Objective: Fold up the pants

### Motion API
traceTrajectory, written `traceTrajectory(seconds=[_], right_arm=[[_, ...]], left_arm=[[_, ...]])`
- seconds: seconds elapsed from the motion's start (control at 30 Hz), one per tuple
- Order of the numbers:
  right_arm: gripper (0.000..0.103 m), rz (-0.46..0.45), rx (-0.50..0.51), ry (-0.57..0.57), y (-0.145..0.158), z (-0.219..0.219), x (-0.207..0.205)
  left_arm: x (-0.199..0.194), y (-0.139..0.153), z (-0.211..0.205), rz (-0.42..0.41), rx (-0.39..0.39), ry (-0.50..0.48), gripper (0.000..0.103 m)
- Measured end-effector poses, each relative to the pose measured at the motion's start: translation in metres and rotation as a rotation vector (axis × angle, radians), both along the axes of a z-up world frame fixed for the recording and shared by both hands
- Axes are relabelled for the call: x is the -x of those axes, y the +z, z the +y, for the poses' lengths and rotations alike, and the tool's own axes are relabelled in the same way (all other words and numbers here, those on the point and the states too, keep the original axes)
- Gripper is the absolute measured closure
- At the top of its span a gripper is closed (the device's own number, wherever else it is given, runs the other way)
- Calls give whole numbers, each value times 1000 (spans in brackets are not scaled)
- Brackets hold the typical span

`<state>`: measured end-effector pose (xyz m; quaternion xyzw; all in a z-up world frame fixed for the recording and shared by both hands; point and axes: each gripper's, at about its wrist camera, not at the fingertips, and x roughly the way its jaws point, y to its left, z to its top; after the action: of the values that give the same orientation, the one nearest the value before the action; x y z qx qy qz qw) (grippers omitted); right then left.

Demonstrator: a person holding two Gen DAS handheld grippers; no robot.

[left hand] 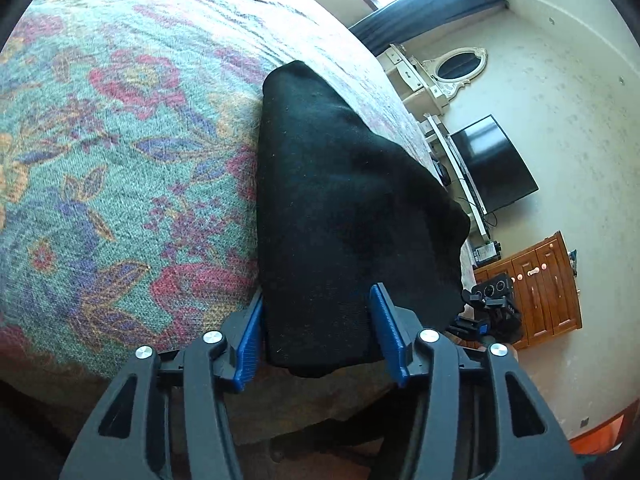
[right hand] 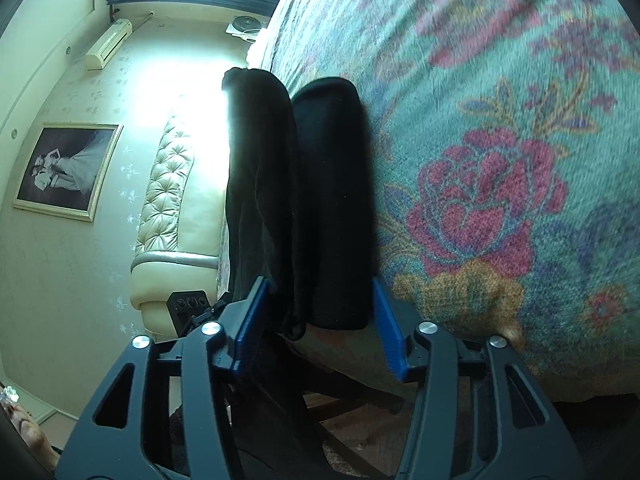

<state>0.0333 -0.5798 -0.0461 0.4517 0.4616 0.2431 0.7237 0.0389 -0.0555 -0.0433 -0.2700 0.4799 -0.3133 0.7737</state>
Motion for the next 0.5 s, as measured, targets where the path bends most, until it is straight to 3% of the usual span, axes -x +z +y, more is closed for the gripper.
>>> traceTrajectory(seconds=[0.03, 0.07, 0.1, 0.23, 0.5], right_arm=[[24, -24, 18, -18, 7, -5, 1], [15, -48, 26, -33, 14, -10, 0], [12, -65, 23, -40, 18, -15, -2], [11, -62, 4, -59, 17, -27, -26], [8, -76, -26, -20, 14, -11, -93]], left_arm=[[-1, 4, 3, -19, 10, -2, 37], [-2, 9, 7, -40, 24, 0, 36], [-5, 15, 13, -66, 43, 8, 35], [-27, 25, 26, -133, 73, 37, 30], [-106, 3, -4, -60, 35, 7, 30]])
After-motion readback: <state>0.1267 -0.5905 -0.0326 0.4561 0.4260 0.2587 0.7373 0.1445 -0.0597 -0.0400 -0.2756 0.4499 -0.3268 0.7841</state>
